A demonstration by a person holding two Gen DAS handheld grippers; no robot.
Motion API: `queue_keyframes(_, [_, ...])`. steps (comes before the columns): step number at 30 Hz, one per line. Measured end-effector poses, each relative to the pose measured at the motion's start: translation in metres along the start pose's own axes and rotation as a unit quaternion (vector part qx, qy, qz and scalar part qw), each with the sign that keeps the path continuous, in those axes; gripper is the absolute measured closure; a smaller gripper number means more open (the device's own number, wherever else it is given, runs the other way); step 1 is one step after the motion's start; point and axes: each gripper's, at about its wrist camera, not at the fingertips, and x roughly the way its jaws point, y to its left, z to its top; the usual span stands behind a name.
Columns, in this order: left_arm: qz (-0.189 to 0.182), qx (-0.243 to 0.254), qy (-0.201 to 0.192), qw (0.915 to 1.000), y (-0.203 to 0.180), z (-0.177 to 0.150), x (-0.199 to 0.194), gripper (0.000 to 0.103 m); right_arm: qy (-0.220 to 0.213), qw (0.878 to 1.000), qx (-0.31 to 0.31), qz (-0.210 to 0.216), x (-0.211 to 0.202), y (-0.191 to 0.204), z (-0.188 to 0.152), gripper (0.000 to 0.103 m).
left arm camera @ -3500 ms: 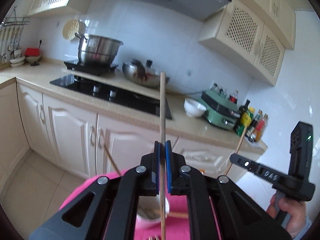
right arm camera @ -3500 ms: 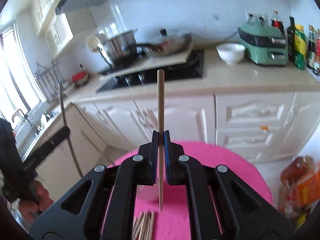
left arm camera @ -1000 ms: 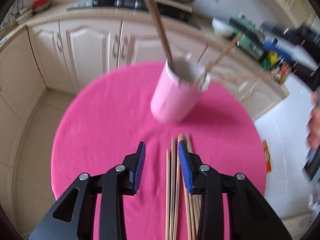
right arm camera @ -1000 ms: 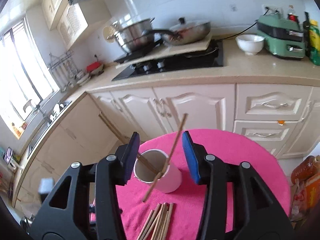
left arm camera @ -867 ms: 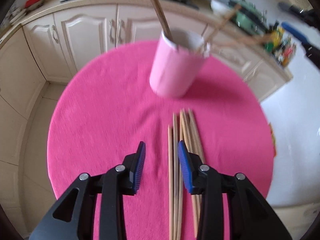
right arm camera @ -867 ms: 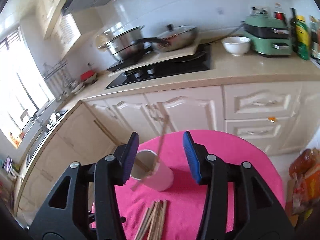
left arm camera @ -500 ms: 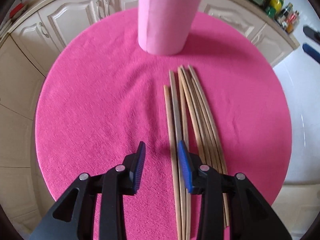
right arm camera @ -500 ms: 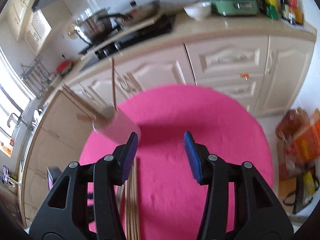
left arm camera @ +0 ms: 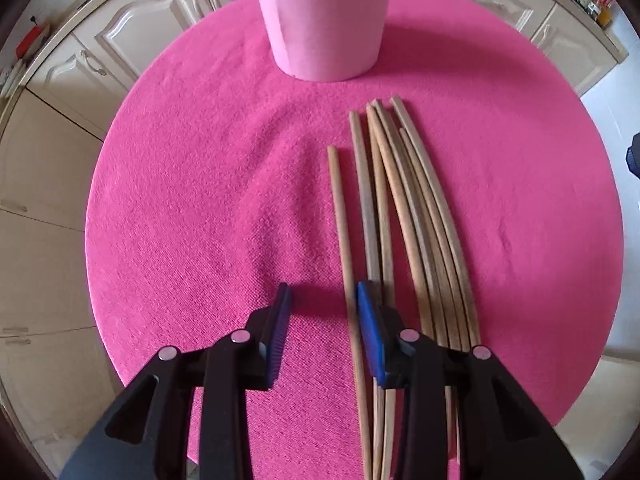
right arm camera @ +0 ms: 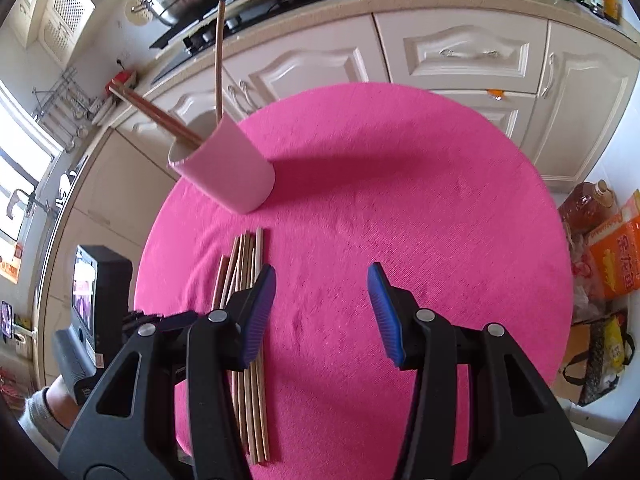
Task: Organize utensils
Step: 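Lower the left tool and grasp a chopstick while the right tool grasps another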
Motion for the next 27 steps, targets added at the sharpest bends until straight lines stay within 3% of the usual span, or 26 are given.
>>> queue_keyframes(3, [-0.010, -0.010, 0.002, 0.9999, 0.003, 0.004, -0.001, 0.072, 0.016, 1.000, -0.011, -0.001, 0.007, 0.006, 0.000, 0.055])
queue_keyframes(5, [-0.013, -0.005, 0.000, 0.9999, 0.005, 0.005, -0.003, 0.094, 0.030, 0.999, -0.017, -0.001, 0.014, 0.010, -0.001, 0.055])
queue_keyframes(10, [-0.053, -0.045, -0.001, 0.9976, 0.028, 0.002, -0.007, 0.097, 0.068, 0.997, -0.036, 0.000, 0.035, 0.027, -0.003, 0.055])
queue_keyframes(14, [-0.060, -0.057, -0.020, 0.9964, 0.041, -0.006, -0.020, 0.098, 0.109, 0.993, -0.053, -0.004, 0.058, 0.042, -0.006, 0.056])
queue_keyframes(16, [-0.073, -0.070, -0.028, 0.9944, 0.051, -0.011, -0.026, 0.098, 0.134, 0.989, -0.064, -0.005, 0.072, 0.051, -0.009, 0.068])
queue_keyframes(19, [-0.070, -0.080, -0.039, 0.9935, 0.060, -0.021, -0.033, 0.098, 0.157, 0.984, -0.081, -0.017, 0.088, 0.061, -0.014, 0.074])
queue_keyframes(27, [-0.056, -0.098, -0.073, 0.9910, 0.083, -0.022, -0.056, 0.098, 0.182, 0.976, -0.114, -0.049, 0.109, 0.078, -0.020, 0.083])
